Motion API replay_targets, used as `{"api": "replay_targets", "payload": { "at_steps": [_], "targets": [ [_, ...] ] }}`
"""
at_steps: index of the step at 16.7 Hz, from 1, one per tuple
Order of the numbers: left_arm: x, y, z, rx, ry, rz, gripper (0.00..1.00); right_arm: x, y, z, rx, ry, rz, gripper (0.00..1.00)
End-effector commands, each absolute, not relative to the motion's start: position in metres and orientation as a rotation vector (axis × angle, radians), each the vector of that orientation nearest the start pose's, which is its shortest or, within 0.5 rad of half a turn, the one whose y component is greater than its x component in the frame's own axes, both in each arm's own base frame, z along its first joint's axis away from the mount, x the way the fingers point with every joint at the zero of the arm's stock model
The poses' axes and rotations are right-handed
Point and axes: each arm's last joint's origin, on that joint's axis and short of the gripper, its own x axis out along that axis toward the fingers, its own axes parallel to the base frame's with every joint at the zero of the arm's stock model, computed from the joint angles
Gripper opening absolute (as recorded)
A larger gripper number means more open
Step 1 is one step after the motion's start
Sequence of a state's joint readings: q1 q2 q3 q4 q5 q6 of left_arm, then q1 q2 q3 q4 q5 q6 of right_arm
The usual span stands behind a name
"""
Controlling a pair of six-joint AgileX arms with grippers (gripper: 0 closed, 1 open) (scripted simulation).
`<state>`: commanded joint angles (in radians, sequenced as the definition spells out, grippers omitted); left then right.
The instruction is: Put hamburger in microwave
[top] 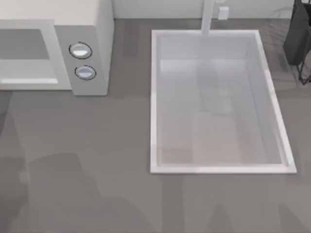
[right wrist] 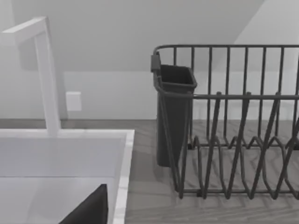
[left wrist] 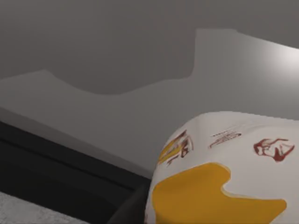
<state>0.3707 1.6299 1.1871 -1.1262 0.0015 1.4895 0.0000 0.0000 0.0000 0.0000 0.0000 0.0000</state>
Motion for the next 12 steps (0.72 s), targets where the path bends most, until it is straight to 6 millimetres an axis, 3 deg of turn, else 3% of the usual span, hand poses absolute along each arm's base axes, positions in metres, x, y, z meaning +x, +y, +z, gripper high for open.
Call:
{"api": "replay_targets", "payload": {
  "at_steps": [6, 12],
  "targets": [
    [0.271, 0.11, 0.21, 0.855, 1.384, -0.833, 0.0, 0.106, -0.001, 0.16, 0.0, 0.0, 0.0, 1.0],
    [0.3, 0.126, 0.187, 0.747, 1.26, -0.511, 0.0, 0.106, -0.001, 0.16, 0.0, 0.0, 0.0, 1.0]
  ]
}}
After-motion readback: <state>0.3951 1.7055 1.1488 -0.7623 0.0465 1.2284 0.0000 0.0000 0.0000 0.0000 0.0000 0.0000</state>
